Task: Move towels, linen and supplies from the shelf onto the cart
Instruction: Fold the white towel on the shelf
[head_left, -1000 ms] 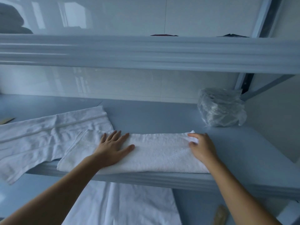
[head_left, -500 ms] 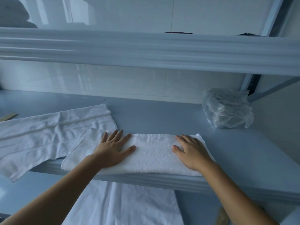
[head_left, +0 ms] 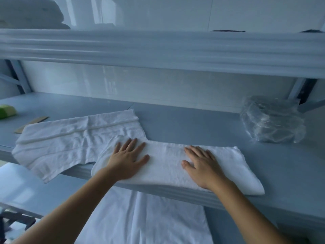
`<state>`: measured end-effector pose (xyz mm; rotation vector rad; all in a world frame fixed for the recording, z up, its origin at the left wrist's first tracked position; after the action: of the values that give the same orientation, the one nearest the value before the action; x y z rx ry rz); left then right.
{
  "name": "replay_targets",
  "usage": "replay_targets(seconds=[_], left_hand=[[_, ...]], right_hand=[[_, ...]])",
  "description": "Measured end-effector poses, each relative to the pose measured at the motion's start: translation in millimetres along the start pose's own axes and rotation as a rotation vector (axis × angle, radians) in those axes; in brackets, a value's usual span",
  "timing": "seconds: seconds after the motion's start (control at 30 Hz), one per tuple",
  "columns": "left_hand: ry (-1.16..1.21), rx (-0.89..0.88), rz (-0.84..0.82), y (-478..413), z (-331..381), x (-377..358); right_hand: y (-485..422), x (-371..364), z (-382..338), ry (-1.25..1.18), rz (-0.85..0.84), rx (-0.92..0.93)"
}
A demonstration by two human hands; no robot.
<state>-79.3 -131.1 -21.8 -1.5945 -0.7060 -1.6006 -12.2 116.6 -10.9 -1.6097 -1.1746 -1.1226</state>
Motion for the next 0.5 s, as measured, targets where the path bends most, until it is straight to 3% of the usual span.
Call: replay_targets(seconds=[0.23,0.4,0.5], left_hand=[[0.013,0.115,0.021,6,-8,12],[0.065,-0.156,0.080,-9,91,15],[0.057,-0.220,0.042,-13,128,-2]], right_hand=[[8,17,14,-0.096,0.080,-0.048],[30,43,56,-0.115,0.194,-0.123],[39,51,93,-0.026,0.207,-0.278]])
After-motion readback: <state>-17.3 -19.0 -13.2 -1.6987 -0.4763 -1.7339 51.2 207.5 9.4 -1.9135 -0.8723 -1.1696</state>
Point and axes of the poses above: each hand's wrist, its own y-axis away from the middle knuckle, its own x-axis out of the back of the hand, z = x × y, the point moved 10 cm from there along -y, towards the middle knuckle, and after that the axes turned 15 degrees about -x, right-handed, at the moved point
